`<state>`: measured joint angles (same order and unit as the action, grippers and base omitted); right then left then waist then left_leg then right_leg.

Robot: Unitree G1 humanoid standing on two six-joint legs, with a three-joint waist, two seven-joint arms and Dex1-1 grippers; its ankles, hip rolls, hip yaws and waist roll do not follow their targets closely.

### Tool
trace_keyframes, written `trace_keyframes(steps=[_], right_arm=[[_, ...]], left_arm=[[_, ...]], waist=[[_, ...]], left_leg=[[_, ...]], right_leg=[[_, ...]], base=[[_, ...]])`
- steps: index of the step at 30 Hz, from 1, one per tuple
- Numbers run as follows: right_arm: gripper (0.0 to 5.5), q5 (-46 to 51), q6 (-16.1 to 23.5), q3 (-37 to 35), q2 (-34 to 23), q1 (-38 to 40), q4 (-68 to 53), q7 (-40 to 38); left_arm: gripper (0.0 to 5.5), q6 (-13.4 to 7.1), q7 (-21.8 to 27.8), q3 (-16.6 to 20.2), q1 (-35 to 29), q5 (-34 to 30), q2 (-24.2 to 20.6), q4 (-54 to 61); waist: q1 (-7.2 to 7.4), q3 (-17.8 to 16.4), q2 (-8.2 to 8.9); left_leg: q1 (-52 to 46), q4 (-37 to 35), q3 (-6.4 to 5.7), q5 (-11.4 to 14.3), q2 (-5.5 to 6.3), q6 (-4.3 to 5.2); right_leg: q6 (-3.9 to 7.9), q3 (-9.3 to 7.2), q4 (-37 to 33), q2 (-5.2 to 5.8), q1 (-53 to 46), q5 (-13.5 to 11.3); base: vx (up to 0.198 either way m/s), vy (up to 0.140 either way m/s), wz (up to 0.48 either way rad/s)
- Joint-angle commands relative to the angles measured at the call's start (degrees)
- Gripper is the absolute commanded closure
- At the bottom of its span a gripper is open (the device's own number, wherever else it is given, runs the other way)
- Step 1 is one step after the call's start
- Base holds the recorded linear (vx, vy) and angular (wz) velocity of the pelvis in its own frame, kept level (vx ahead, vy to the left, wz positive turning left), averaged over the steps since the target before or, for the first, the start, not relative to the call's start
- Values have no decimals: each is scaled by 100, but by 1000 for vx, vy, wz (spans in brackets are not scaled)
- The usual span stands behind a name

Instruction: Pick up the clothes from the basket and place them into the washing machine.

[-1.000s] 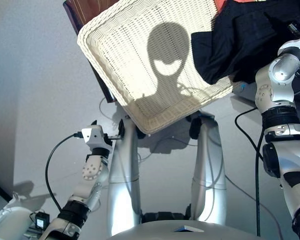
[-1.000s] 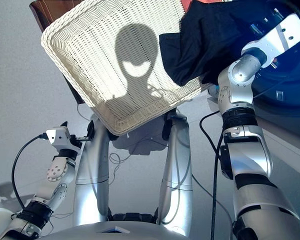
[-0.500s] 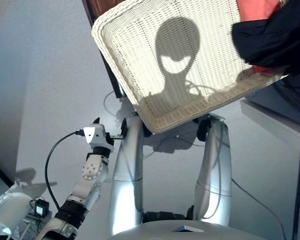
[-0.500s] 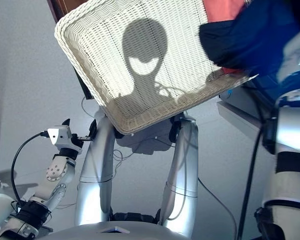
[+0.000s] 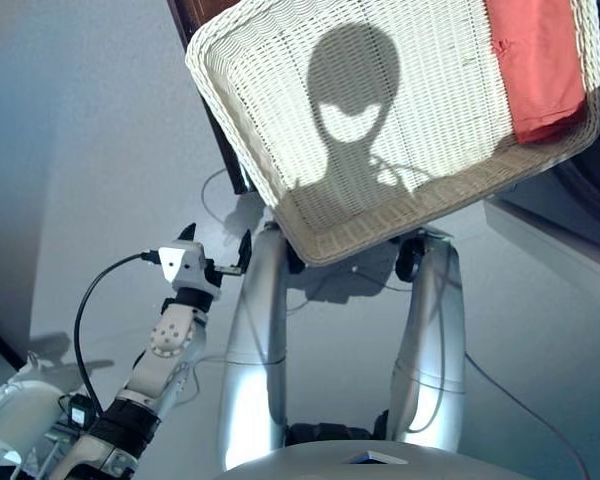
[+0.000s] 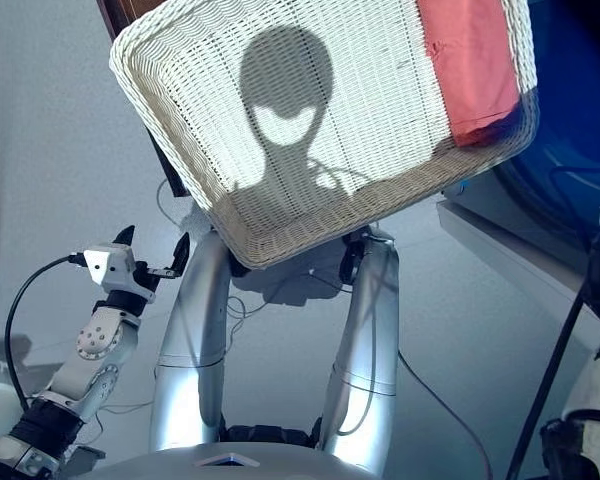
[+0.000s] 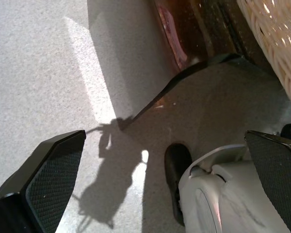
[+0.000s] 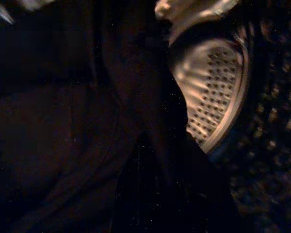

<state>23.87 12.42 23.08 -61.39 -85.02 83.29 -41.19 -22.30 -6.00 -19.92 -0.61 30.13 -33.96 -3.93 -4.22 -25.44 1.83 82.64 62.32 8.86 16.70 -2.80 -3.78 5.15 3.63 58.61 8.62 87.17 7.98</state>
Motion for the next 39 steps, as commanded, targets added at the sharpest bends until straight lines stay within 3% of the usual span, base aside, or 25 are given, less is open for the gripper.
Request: trace_keyframes(steps=[1, 5, 8, 9, 10, 20, 25, 29, 32, 36, 39], right_arm=[[550, -29, 77, 654, -1436, 84, -94, -48], [550, -194, -27, 838, -1115, 81, -59, 161], [550, 362, -116, 812, -794, 198, 211, 1057], [298, 484, -184, 894, -709, 149, 328, 1280], [0, 554, -269, 981, -612, 87, 522, 1445], [0, 659, -335, 1145, -115, -241, 746, 1668], [0, 1013, 54, 1027, 48, -337, 146, 1577], [0, 1443, 552, 734, 505, 79, -1062, 1712], [0, 1286, 842, 394, 900, 977, -2786, 1651], [0, 434, 890, 142, 1248, 2215, -4913, 1723], [0, -144, 752, 361, 1416, 2443, -5349, 1853]], left_arm=[[0, -229, 21, 111, 879, -160, 116, 223], [0, -221, 34, 34, 805, -100, 228, 288], [0, -173, 71, 55, 721, -84, 288, 279], [0, -145, 118, 69, 692, -53, 323, 263], [0, -116, 150, 82, 684, -52, 364, 253], [0, -19, 270, 181, 713, 173, 588, 304], [0, -56, 231, 224, 677, 254, 634, 171], [0, -95, 222, 346, 615, 359, 657, -11], [0, -114, 187, 447, 619, 375, 713, -163], [0, -114, 211, 563, 765, 400, 720, -195], [0, -134, 255, 580, 823, 352, 666, -215]], waist=[[261, 686, -136], [255, 615, -164], [231, 580, -164], [226, 579, -150], [227, 577, -149], [142, 558, -196], [156, 588, -162], [237, 599, -100], [359, 586, -39], [442, 599, -22], [403, 631, -60]], left_leg=[[-63, -601, -250, -485, 0, 256], [-54, -566, -232, -496, -13, 241], [-48, -563, -221, -506, -16, 235], [-49, -567, -221, -516, -21, 236], [-51, -573, -215, -522, -18, 232], [-95, -594, -157, -545, 21, 210], [-171, -601, -137, -532, 22, 204], [-236, -666, -110, -545, -10, 215], [-326, -731, -84, -568, -45, 222], [-421, -815, -58, -594, -39, 204], [-482, -887, -41, -619, -30, 196]], right_leg=[[-379, -247, -137, -267, -313, 83], [-384, -231, -100, -274, -289, 59], [-387, -240, -94, -272, -277, 29], [-388, -243, -89, -274, -276, 18], [-391, -247, -91, -275, -274, 4], [-394, -255, -93, -244, -306, -26], [-395, -261, -85, -266, -371, -19], [-393, -258, -172, -310, -458, -40], [-390, -259, -256, -332, -547, -72], [-379, -258, -373, -314, -659, -93], [-379, -257, -409, -292, -711, -84]], base=[[0, 0, 0], [0, 0, 0], [0, 0, 0], [0, 0, 0], [0, 0, 0], [0, 0, 0], [0, 0, 0], [0, 0, 0], [0, 0, 0], [-1, 6, -45], [0, 0, 0]])
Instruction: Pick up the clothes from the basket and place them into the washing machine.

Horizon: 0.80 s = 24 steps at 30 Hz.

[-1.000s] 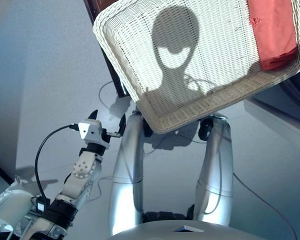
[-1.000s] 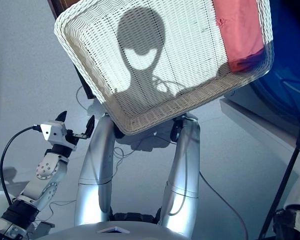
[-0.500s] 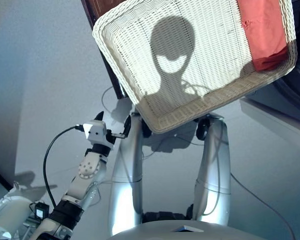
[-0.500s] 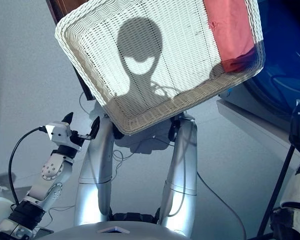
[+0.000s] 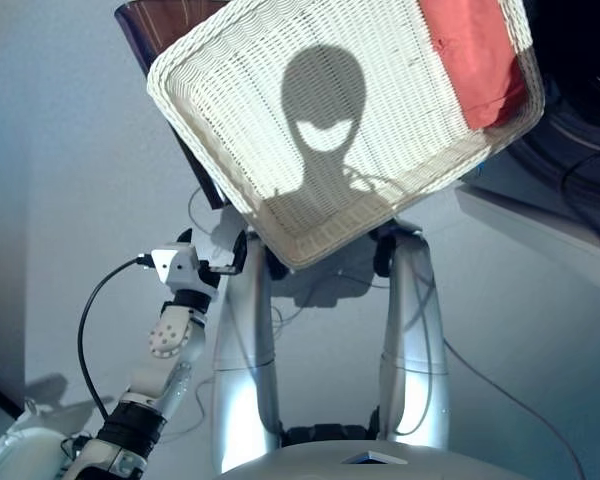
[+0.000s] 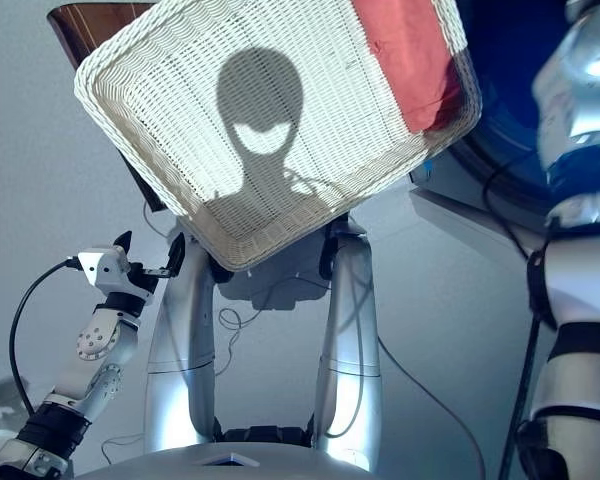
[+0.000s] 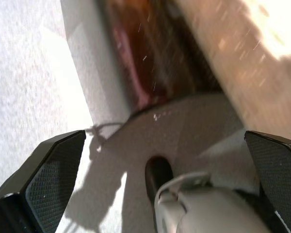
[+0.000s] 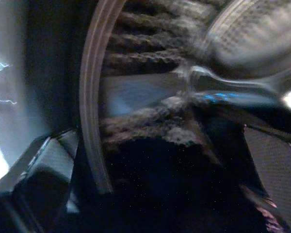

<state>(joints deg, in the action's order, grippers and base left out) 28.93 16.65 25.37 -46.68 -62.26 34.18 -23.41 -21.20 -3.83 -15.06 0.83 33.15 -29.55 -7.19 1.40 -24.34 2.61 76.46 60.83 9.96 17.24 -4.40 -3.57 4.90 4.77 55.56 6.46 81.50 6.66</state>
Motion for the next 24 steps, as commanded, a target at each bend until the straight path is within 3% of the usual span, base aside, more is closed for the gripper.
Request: trace_keyframes(steps=[1, 9, 17, 24], right_arm=[[0, -800, 281, 183, 19, 266, -600, 109], [0, -1461, -262, 958, 752, 190, 99, 575], [0, -1614, -401, 682, 1386, 430, 1075, 447], [0, -1762, -470, 486, 1304, 662, 1098, 475]], left_arm=[[0, -240, 61, 96, 690, 41, 219, 96], [0, -94, 89, 127, 717, -121, 335, -85], [0, -122, 178, 82, 586, -124, 460, -194], [0, -120, 285, -30, 464, -51, 472, -297]], waist=[[-159, 529, -145], [-245, 579, -201], [-303, 583, -400], [-242, 568, -592]], left_leg=[[125, -751, -140, -679, 129, 173], [48, -862, -95, -715, 128, 169], [-143, -899, 12, -660, 128, 154], [-351, -954, 158, -632, 94, 149]], right_leg=[[-351, -364, -110, -77, -159, 48], [-356, -350, -160, -46, -209, 54], [-353, -267, -177, -50, -319, 62], [-358, -111, -226, -62, -432, 72]], base=[[0, 0, 0], [0, 0, 0], [0, 0, 0], [0, 0, 0]])
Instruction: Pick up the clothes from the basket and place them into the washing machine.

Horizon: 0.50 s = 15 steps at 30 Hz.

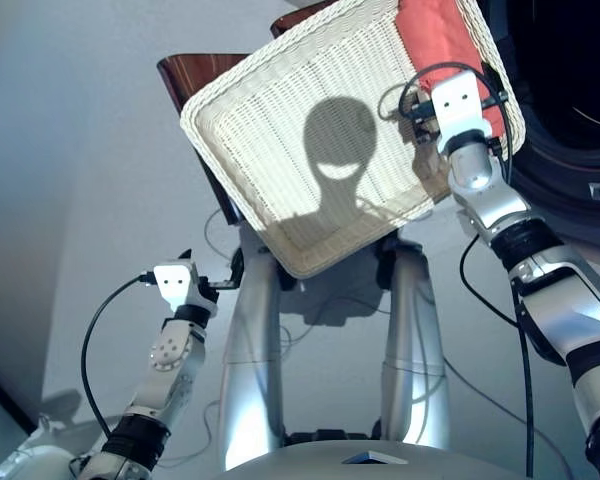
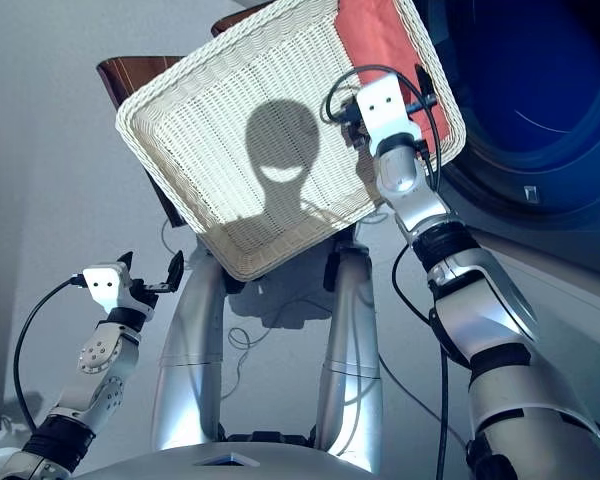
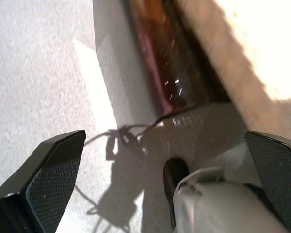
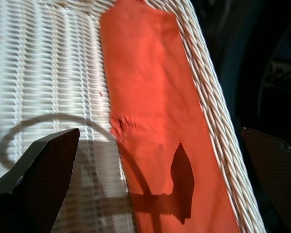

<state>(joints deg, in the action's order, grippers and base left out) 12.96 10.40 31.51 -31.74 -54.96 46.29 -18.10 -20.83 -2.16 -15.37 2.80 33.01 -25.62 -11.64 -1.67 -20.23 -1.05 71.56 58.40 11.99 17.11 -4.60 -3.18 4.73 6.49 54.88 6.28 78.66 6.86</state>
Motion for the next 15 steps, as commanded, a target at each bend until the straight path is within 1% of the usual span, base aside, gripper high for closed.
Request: trace_keyframes(steps=[1, 5, 8, 11, 15], right_arm=[[0, -109, 158, -183, -201, -87, -52, -58], [0, 286, 179, -486, -93, -373, 728, -248], [0, 440, 212, -724, -71, -435, 804, -442], [0, 590, 299, -956, -124, -433, 810, -588], [0, 506, 360, -1056, -205, -376, 667, -697]], left_arm=[[0, -148, 150, -27, 258, -33, 72, 157], [0, -138, 201, -124, 220, 7, 33, 195], [0, -129, 166, -174, 164, 28, 45, 146], [0, -134, 140, -237, 97, 7, 55, 132], [0, -145, 155, -324, 100, -2, 33, 161]], waist=[[76, 159, -257], [62, 160, -416], [102, 153, -489], [132, 139, -575], [144, 124, -662]], left_leg=[[122, -718, -35, -619, 118, 109], [42, -725, 38, -581, 103, 90], [19, -714, 77, -553, 100, 86], [-41, -758, 157, -553, 108, 98], [-79, -764, 205, -539, 112, 83]], right_leg=[[-343, -267, -159, -41, -153, 55], [-359, -188, -180, -78, -154, 64], [-371, -146, -151, -88, -136, 90], [-380, -100, -123, -79, -138, 119], [-391, -72, -80, -94, -128, 153]], base=[[0, 0, 0], [0, 0, 0], [0, 0, 0], [0, 0, 0], [0, 0, 0]])
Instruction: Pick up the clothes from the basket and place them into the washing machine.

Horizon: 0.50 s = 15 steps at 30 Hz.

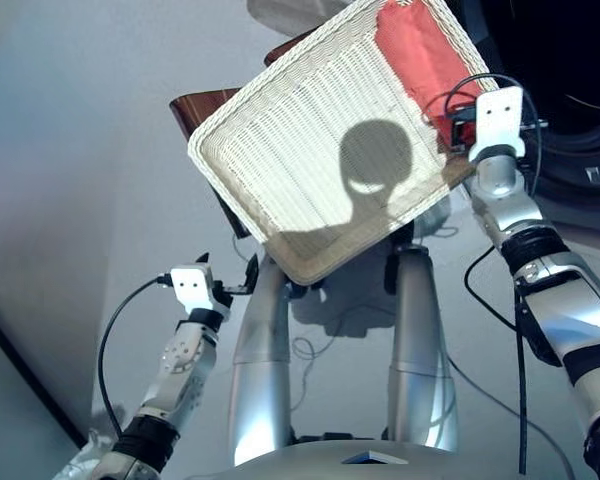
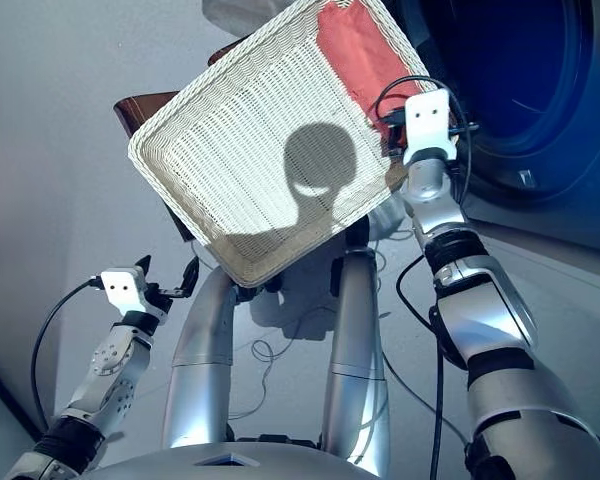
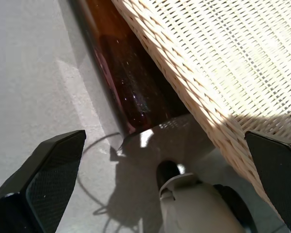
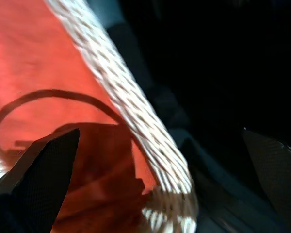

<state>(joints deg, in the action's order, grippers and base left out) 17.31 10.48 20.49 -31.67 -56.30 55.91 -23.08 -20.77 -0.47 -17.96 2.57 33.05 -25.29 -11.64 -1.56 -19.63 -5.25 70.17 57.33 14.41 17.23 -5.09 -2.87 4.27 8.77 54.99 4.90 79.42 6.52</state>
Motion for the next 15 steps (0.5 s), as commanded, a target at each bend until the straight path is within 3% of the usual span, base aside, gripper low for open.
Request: trace_keyframes(steps=[1, 6, 15], right_arm=[[0, 20, 358, 58, -231, -228, -323, -196], [0, 24, 355, 205, -300, -249, -273, -35], [0, 207, 419, 943, -629, -179, -333, 844]], left_arm=[[0, -152, -11, -82, 116, -10, 0, 160], [0, -144, 39, -184, 115, 29, 24, 208], [0, -139, 277, -173, 291, 153, 2, 406]], waist=[[136, 61, -253], [146, 17, -301], [124, 7, -311]], left_leg=[[53, -658, -22, -547, 158, 48], [67, -572, 42, -510, 118, 25], [235, -484, 28, -573, 88, 32]], right_leg=[[-350, -290, -85, 42, -200, 192], [-360, -280, -6, 12, -128, 184], [-379, -311, 123, 8, 68, 144]], base=[[0, 0, 0], [0, 0, 0], [0, 0, 0]])
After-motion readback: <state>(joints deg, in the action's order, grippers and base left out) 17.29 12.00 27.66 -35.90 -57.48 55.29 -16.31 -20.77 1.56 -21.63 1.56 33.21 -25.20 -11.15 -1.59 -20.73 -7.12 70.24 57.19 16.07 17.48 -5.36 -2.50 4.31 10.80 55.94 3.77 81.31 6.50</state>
